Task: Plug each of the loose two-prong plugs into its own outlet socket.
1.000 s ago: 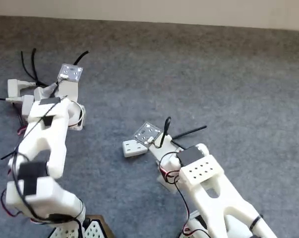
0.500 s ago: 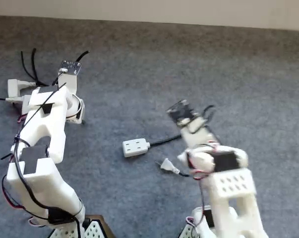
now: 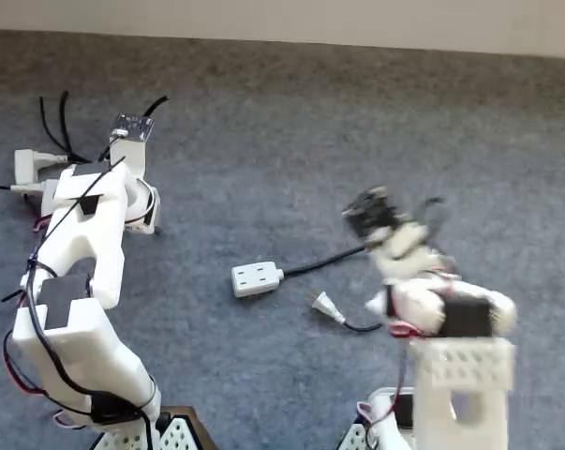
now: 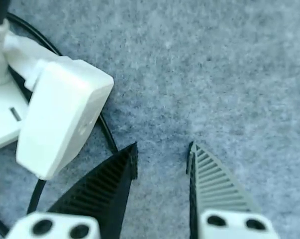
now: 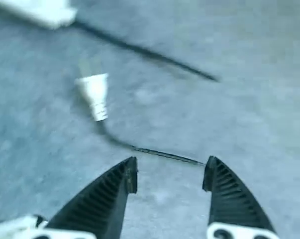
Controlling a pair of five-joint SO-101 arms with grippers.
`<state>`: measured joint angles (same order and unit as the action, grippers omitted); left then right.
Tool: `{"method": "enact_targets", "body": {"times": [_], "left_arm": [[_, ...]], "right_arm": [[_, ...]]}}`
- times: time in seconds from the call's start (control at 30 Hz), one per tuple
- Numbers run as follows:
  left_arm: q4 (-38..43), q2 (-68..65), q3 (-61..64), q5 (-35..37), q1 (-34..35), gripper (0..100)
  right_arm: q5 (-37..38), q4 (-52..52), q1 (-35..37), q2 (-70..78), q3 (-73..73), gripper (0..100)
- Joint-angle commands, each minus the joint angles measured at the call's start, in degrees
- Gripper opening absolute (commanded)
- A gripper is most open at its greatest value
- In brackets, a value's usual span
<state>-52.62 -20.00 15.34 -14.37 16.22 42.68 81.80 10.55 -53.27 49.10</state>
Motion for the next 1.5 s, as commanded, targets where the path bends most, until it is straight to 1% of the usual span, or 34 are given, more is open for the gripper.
{"method": "enact_targets", "body": {"times": [0.0,0.1,0.3,0.37,0.5,0.6,0.7,1.07,1.17,1.3,1.37,1.43,1.47], "left_arm": [[0.09,-0.57,-1.27,0.62,0.31,16],[0.09,-0.57,-1.27,0.62,0.22,16],[0.09,-0.84,-1.45,0.62,0.13,16],[0.09,-0.84,-1.45,0.53,-0.40,16],[0.18,-0.84,-1.45,0.53,-0.57,16],[0.18,-0.84,-1.54,0.53,-0.57,16],[0.18,-0.84,-1.54,0.53,-0.57,16],[0.18,-0.84,-1.45,0.53,-0.57,16],[0.26,-0.84,-1.45,0.53,-0.57,16],[0.26,-0.84,-1.36,0.53,-0.66,16],[0.26,-0.84,-1.27,0.53,-0.66,16],[0.26,-0.84,-1.27,0.53,-0.66,16],[0.26,-0.84,-1.27,0.53,-0.66,16]], "right_arm": [[0.62,-11.47,6.55,4.09,9.36,20.5],[0.62,-17.89,7.25,7.52,10.77,20.5],[0.53,-25.45,7.25,15.08,11.30,20.5],[-0.62,-27.65,7.43,16.66,12.35,20.5],[-1.49,-32.22,10.77,17.36,16.84,20.5],[-3.78,-33.63,14.11,17.27,19.74,20.5],[-5.45,-34.15,15.78,17.27,20.44,20.5],[-5.63,-33.71,16.04,17.45,20.88,20.3],[-8.53,-33.45,16.04,17.89,20.97,20.2],[-9.05,-33.54,17.01,17.89,21.05,19.7],[-9.05,-33.36,18.24,17.98,21.41,13.5],[-9.05,-33.45,18.86,17.98,22.81,1.5],[-9.05,-33.45,19.12,17.98,23.34,0.0]]}}
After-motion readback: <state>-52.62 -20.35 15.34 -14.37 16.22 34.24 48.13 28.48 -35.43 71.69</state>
